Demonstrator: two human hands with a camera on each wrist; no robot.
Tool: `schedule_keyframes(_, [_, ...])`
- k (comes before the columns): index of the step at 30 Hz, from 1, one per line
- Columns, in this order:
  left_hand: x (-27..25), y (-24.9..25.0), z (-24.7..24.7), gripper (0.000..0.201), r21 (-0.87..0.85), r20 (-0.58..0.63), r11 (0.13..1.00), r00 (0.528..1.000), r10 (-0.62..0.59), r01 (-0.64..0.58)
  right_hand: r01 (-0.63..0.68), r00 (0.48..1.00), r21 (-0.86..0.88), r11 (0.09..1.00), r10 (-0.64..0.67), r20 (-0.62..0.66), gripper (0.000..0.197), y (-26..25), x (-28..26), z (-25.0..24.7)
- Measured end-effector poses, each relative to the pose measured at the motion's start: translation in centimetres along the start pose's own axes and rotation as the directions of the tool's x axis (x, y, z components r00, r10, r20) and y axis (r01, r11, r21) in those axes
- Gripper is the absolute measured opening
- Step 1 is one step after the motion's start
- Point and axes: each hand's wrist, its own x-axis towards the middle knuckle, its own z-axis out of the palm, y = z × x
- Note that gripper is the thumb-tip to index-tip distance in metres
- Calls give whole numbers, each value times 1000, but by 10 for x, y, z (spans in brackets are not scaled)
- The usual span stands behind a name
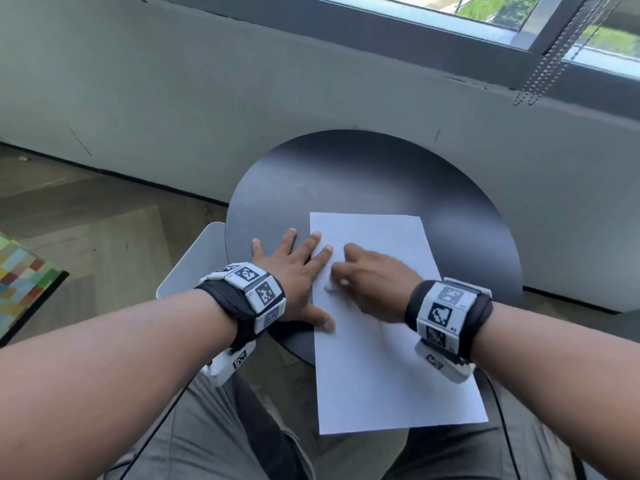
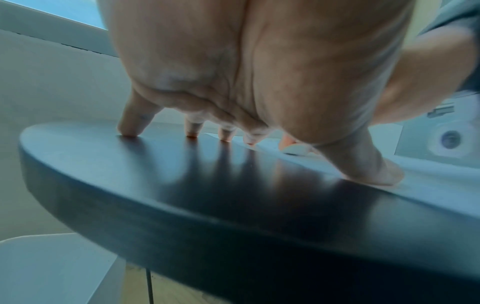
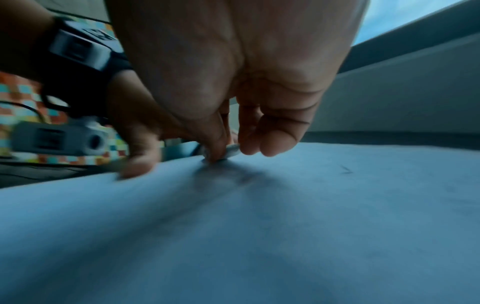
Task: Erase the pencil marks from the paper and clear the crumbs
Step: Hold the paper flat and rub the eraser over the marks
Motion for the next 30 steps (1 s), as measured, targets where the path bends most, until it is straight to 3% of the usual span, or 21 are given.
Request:
schedule_keyframes(4, [-1, 3, -5, 135, 22, 23, 999, 999, -26, 25, -206, 971, -1, 979, 204, -127, 27, 31, 12, -6])
schedule_keyframes(7, [0, 6, -10, 134, 48, 31, 998, 999, -39, 38, -55, 996, -7, 998, 54, -75, 14, 7, 1, 0])
schedule_keyframes(9, [1, 9, -13, 133, 58, 48, 998, 998, -36, 33, 78, 997, -11, 997, -78, -4, 15, -8, -13, 9])
schedule_keyframes(10, [2, 10, -14, 132, 65, 55, 997, 998, -34, 31, 83, 997, -5, 997, -83, 2, 16, -7, -14, 10])
schedule_keyframes(14, [4, 12, -17, 132, 97, 57, 995, 997, -43, 37, -210, 970, 40, 977, 213, -114, 16, 28, 7, -1])
schedule_keyframes(16, [4, 13, -18, 132, 104, 67, 994, 996, -51, 44, -282, 948, 37, 959, 284, -142, 22, 35, 10, -4])
schedule_keyframes(19, [5, 14, -19, 133, 97, 73, 995, 996, -46, 39, -104, 993, 18, 994, 105, -59, 16, 5, -5, 3])
schedule_keyframes(22, [4, 16, -21, 134, 99, 81, 994, 996, -47, 39, 28, 1000, 34, 999, -28, 9, 17, -3, -17, 1])
schedule_keyframes(24, [3, 17, -22, 133, 110, 85, 993, 995, -55, 46, -66, 997, 48, 997, 68, -34, 17, 13, -8, -1])
schedule_keyframes(27, [2, 18, -23, 133, 120, 76, 991, 995, -60, 51, -278, 953, 49, 959, 281, -111, 20, 34, 4, -5])
schedule_keyframes(30, [1, 20, -25, 133, 115, 89, 992, 994, -57, 46, -137, 986, 42, 990, 140, -88, 14, 12, -5, 2])
